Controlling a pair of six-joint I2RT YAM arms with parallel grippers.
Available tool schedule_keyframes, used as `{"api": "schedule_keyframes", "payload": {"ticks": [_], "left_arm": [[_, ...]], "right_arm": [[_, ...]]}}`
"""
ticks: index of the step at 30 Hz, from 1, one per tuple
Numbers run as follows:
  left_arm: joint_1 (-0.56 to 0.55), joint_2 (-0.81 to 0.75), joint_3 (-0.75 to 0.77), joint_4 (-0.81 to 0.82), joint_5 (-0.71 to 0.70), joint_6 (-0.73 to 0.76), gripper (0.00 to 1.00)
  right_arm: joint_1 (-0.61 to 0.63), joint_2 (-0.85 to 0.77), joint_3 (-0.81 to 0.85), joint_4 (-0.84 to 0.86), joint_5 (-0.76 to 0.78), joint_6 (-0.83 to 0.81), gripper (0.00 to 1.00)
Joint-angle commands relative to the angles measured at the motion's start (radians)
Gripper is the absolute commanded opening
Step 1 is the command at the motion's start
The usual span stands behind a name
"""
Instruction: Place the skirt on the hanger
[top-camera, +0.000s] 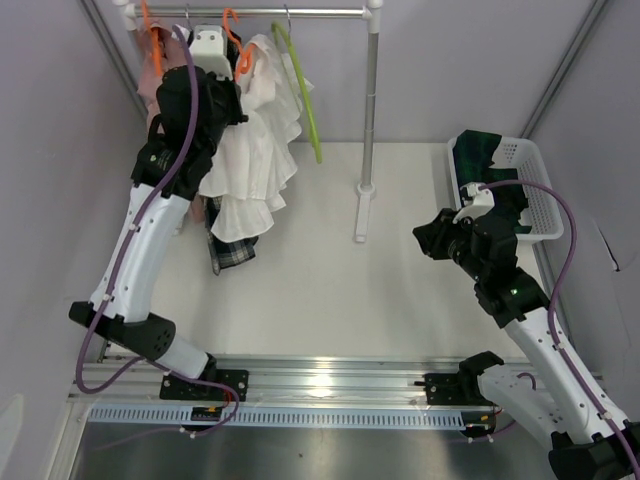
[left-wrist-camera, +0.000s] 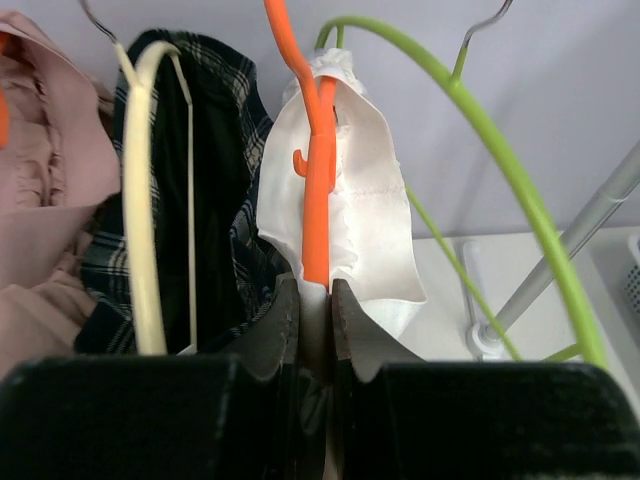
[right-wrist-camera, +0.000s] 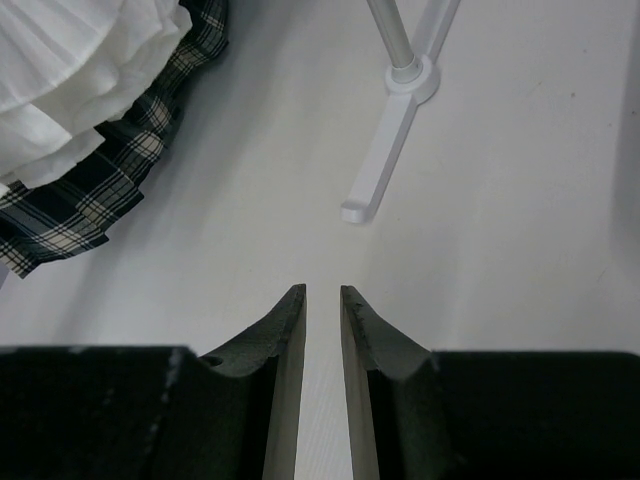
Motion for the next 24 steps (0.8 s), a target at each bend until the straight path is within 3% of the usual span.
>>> {"api": "schedule_keyframes", "payload": {"ticks": [1,7,12,15,24], "left_arm": [[0.005,-0.086,-0.004,0.158,-0.006,0.024,0.00],[0.005,-0.049,0.045,0.172,-0.020,0.038,0.00],[0.005,0.081,0.270,0.056,-0.057,0.064,0.00],[0.005,0.150,0.321,0.019,-0.078,0.062,0.00],[0.005,0.212,0.300,-0.004,-0.090,0.054,0.00]], "right_arm": [[-0.008,-0.006,0.000,0.045,-0.017,-0.007,0.25],[-0.011,-0.001,0.002,0.046,-0.022,-0.006,0.25],[-0.014,0.003,0.005,0.045,-0.023,-0.007,0.25],[-0.015,0.005,0.008,0.042,-0.025,-0.009,0.25],[-0.020,-0.001,0.015,0.025,-0.022,-0.012,0.25]]}}
